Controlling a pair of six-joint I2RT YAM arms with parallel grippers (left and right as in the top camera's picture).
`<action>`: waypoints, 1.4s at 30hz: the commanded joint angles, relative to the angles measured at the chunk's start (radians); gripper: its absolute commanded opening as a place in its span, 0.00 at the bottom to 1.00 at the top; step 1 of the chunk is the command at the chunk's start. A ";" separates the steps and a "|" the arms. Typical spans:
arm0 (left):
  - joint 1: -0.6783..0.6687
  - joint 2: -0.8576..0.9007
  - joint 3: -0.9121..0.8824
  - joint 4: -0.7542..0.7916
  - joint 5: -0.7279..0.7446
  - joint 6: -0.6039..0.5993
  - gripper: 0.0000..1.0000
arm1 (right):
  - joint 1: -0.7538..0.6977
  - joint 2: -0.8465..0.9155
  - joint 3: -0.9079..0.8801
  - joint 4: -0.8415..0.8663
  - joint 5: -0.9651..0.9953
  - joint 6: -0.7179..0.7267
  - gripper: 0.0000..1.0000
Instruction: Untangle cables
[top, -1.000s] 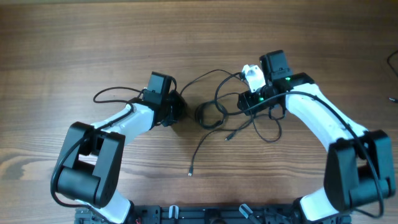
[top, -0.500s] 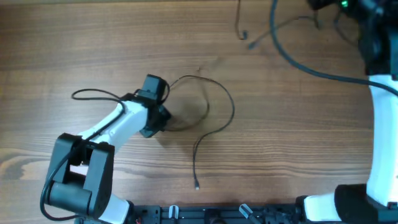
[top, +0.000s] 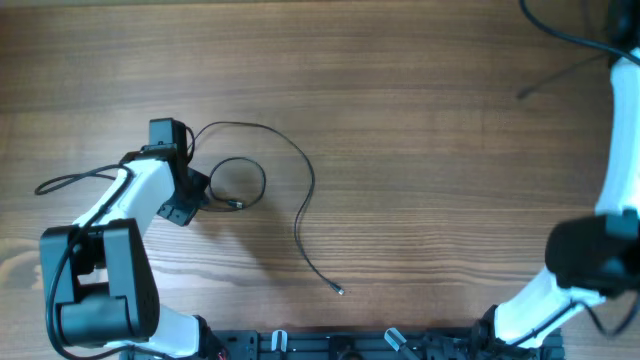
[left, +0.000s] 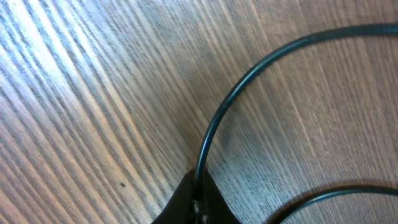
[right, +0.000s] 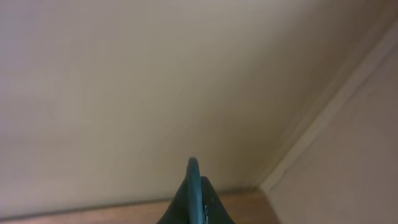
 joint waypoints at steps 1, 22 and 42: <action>-0.067 0.057 -0.048 0.035 0.041 0.009 0.04 | -0.021 0.180 0.003 0.027 -0.015 0.043 0.04; -0.545 0.057 -0.048 0.611 0.287 0.100 0.28 | -0.067 0.159 0.003 -0.375 -0.299 0.488 1.00; -0.304 -0.229 -0.048 0.228 0.078 0.122 1.00 | 0.606 0.143 -0.653 -0.747 -0.331 1.133 1.00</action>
